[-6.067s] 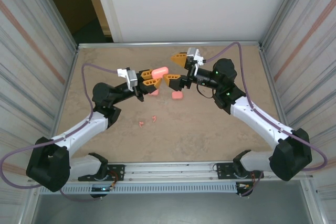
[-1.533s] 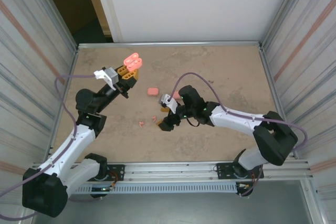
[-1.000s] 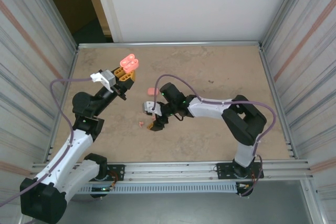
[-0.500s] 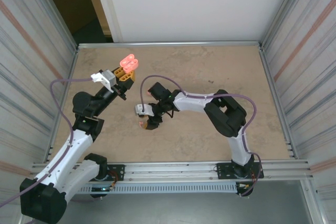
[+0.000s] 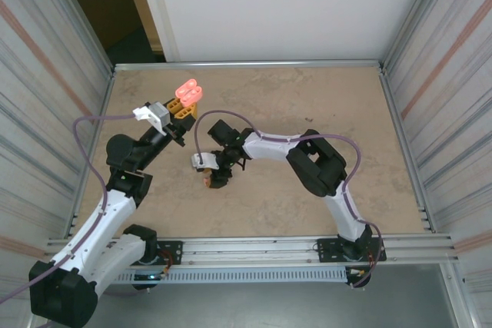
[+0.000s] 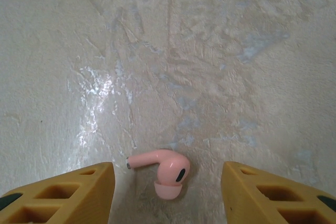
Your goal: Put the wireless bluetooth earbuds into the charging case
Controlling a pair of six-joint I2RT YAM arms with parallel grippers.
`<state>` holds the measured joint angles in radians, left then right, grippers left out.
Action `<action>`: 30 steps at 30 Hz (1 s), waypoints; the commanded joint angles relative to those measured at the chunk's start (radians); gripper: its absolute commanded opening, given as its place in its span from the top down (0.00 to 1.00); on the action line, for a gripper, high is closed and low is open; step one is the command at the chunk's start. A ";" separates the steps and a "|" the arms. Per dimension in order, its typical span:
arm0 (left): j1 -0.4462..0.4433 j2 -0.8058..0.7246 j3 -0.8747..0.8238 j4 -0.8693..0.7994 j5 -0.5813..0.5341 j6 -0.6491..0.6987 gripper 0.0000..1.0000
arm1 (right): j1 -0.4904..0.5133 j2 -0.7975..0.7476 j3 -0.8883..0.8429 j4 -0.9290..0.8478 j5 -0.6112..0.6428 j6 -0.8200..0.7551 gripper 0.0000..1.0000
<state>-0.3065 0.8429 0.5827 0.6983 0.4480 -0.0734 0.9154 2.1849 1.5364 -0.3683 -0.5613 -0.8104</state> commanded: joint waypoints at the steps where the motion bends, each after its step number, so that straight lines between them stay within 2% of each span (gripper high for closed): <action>1: 0.010 -0.015 0.002 0.004 -0.010 0.024 1.00 | 0.013 0.029 0.037 -0.055 0.014 -0.032 0.46; 30: 0.011 -0.005 0.003 0.000 -0.010 0.029 1.00 | 0.021 0.081 0.114 -0.110 0.048 -0.052 0.61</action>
<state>-0.3065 0.8433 0.5827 0.6800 0.4469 -0.0628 0.9276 2.2406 1.6238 -0.4438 -0.5171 -0.8478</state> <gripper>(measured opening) 0.209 0.393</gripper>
